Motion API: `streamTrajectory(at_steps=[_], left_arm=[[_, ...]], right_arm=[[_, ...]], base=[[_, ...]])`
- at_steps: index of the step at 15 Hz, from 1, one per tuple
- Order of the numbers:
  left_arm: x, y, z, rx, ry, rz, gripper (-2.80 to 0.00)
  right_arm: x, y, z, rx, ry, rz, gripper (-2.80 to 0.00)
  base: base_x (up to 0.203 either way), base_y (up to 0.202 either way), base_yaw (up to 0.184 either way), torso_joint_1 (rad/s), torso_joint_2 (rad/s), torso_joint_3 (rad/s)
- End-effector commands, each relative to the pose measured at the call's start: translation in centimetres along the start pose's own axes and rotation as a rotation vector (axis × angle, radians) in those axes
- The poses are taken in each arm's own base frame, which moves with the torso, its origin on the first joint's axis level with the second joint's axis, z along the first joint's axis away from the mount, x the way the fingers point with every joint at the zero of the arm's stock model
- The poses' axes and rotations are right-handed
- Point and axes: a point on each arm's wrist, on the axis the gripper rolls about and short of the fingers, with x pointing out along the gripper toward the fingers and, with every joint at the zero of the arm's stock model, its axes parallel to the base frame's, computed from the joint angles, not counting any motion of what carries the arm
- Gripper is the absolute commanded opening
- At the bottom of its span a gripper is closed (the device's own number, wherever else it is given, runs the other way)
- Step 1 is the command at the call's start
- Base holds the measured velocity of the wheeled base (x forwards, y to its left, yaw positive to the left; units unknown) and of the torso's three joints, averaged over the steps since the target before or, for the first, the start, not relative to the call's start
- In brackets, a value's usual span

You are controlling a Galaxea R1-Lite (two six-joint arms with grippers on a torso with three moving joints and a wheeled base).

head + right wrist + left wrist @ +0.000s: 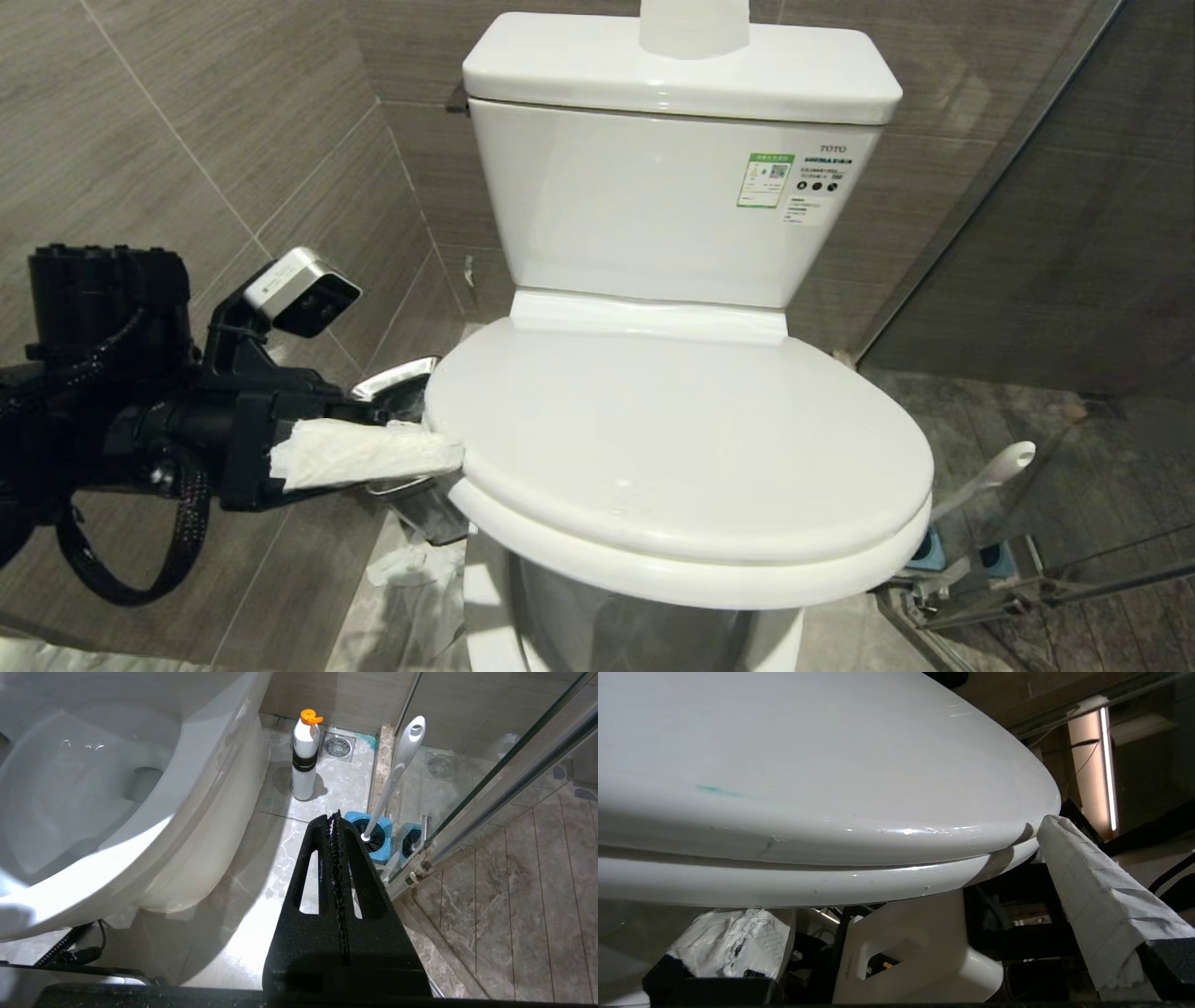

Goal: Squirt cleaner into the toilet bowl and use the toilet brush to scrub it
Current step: Use the left hand to lift the toilet lid slightly

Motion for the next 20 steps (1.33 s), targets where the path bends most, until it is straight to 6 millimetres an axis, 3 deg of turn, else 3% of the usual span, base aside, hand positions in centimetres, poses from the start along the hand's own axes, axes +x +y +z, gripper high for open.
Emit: streamTrajectory(at_steps=[1, 10, 16, 20], left_arm=[[-0.1, -0.5, 0.4, -0.054, -0.001, -0.012, 0.00], [0.5, -1.7, 2.6, -0.248, -0.011, -0.027, 0.00], [0.5, -3.7, 5.8, -0.430, -0.035, -0.055, 0.00], [0.4, -4.2, 6.4, -0.486, -0.040, -0.062, 0.00]], right_arm=[[0.0, 0.0, 0.0, -0.001, 0.000, 0.001, -2.80], [0.0, 0.0, 0.0, -0.001, 0.000, 0.001, -2.80], [0.0, 0.0, 0.0, 0.000, 0.001, 0.001, -2.80], [0.0, 0.0, 0.0, -0.001, 0.001, 0.001, -2.80]], base=[[0.000, 0.000, 0.000, 0.000, 0.00, 0.000], [0.000, 0.000, 0.000, 0.000, 0.00, 0.000], [0.000, 0.000, 0.000, 0.000, 0.00, 0.000], [0.000, 0.000, 0.000, 0.000, 0.00, 0.000]])
